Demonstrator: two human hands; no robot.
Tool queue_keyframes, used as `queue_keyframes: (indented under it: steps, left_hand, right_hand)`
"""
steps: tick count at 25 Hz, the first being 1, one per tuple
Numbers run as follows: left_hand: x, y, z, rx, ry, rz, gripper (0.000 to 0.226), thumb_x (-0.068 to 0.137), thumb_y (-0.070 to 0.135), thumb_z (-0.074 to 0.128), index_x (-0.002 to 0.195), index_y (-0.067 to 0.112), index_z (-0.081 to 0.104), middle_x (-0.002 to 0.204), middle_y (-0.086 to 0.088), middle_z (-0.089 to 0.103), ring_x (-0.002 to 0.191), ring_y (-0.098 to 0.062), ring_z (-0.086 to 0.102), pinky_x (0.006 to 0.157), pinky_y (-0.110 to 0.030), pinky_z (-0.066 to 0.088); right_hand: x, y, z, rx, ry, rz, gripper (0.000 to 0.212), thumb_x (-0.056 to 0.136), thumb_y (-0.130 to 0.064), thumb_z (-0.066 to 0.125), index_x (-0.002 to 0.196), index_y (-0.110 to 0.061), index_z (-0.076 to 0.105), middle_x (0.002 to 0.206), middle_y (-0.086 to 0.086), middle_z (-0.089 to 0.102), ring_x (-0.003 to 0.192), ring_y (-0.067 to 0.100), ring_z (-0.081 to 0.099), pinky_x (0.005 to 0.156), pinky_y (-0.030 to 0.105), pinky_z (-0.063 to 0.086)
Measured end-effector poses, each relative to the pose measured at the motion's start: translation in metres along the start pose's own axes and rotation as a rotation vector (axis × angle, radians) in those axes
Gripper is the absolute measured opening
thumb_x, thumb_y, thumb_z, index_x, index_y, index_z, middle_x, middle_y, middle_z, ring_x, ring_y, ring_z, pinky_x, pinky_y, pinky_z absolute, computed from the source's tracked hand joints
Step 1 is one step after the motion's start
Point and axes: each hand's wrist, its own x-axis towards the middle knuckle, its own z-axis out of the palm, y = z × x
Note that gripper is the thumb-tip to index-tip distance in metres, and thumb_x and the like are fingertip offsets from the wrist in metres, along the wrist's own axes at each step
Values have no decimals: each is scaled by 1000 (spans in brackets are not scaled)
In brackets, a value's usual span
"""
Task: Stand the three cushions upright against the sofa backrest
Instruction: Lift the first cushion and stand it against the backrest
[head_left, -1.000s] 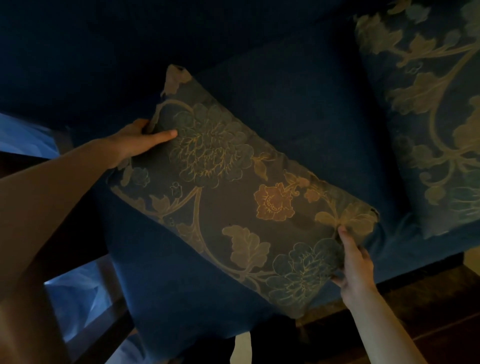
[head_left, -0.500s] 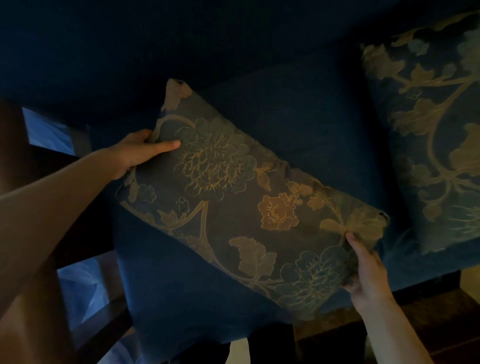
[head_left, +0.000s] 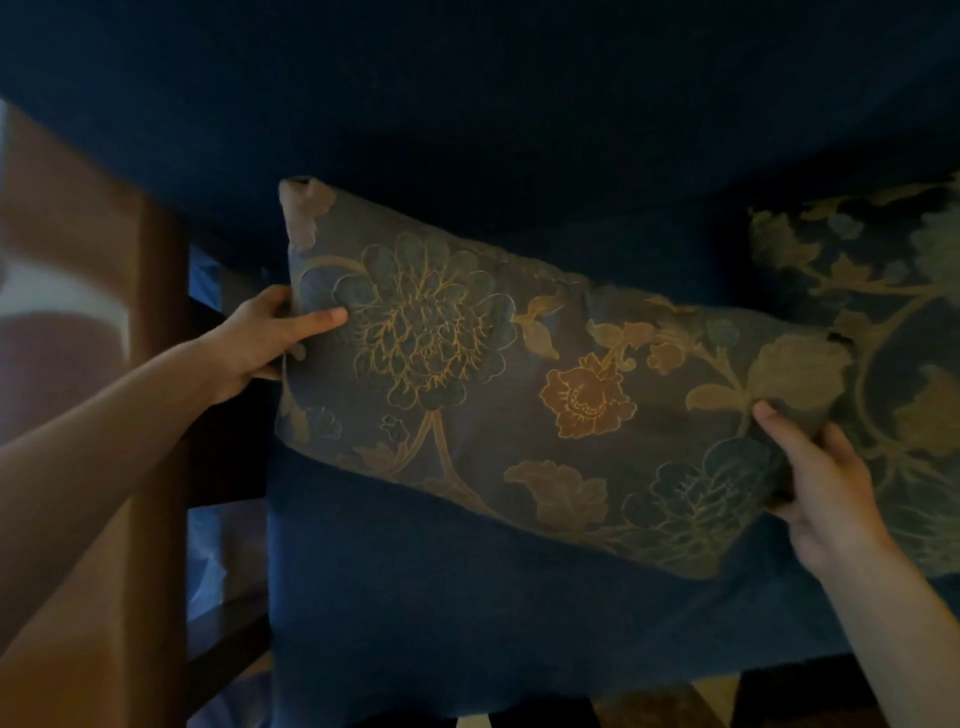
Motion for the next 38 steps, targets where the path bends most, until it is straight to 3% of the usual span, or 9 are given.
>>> queue_keyframes:
  steps: [2, 8, 13, 15, 18, 22, 27, 33, 38]
  left_hand:
    - [-8, -2, -8, -63, 29, 21, 87, 57, 51, 77, 135, 27, 45, 128, 2, 59, 112, -20, 58, 89, -49, 51]
    - [-13, -4, -21, -219, 143, 47, 103, 47, 53, 82, 137, 26, 40, 126, 6, 57, 112, -19, 59, 91, -49, 51]
    - [3, -6, -13, -368, 226, 68, 88, 65, 42, 80, 139, 24, 36, 118, 12, 56, 104, -11, 59, 80, -40, 53]
    - [13, -6, -11, -413, 271, 58, 84, 71, 38, 80, 141, 25, 34, 114, 16, 55, 104, -10, 58, 84, -43, 52]
    - [27, -7, -10, -439, 290, 53, 83, 75, 35, 79, 141, 27, 31, 117, 14, 52, 107, -13, 55, 85, -44, 49]
    - [46, -8, -11, -426, 305, 59, 82, 75, 32, 79, 140, 27, 30, 126, 9, 51, 111, -16, 53, 88, -45, 48]
    - [62, -17, -11, -416, 322, 50, 74, 75, 29, 80, 131, 30, 33, 128, 8, 52, 105, -12, 54, 90, -47, 50]
    - [70, -18, -10, -387, 347, 38, 78, 76, 33, 79, 138, 29, 32, 128, 8, 50, 111, -15, 52, 89, -47, 51]
    - [77, -20, -7, -390, 368, 33, 78, 76, 36, 78, 140, 29, 32, 132, 8, 49, 114, -15, 52, 91, -47, 51]
  right_hand:
    - [6, -23, 9, -30, -31, -58, 42, 77, -35, 75, 115, -37, 56, 108, -14, 64, 101, 8, 59, 92, 43, 47]
    - [35, -83, 43, -134, -124, -220, 55, 79, -36, 74, 130, -31, 54, 120, -8, 65, 108, 14, 61, 94, 43, 48]
    - [66, -121, 78, -220, -226, -293, 56, 83, -34, 71, 134, -28, 49, 120, -8, 63, 111, 14, 59, 95, 40, 46]
    - [76, -129, 92, -239, -258, -294, 52, 85, -34, 69, 133, -31, 48, 117, -10, 61, 110, 13, 57, 92, 40, 44]
    - [89, -132, 110, -238, -251, -280, 52, 84, -34, 70, 131, -32, 47, 122, -7, 60, 107, 13, 57, 85, 43, 45]
    - [108, -116, 131, -192, -234, -246, 49, 86, -30, 69, 129, -31, 47, 112, -13, 60, 99, 7, 57, 84, 45, 47]
    - [126, -96, 151, -138, -196, -203, 54, 84, -28, 70, 133, -32, 47, 113, -12, 60, 104, 11, 58, 87, 44, 52]
    - [143, -91, 161, -179, -204, -186, 57, 87, -31, 67, 139, -30, 42, 121, -8, 58, 100, 7, 57, 79, 38, 52]
    - [158, -88, 169, -215, -227, -172, 60, 87, -34, 68, 140, -30, 39, 130, -6, 55, 110, 15, 56, 88, 46, 51]
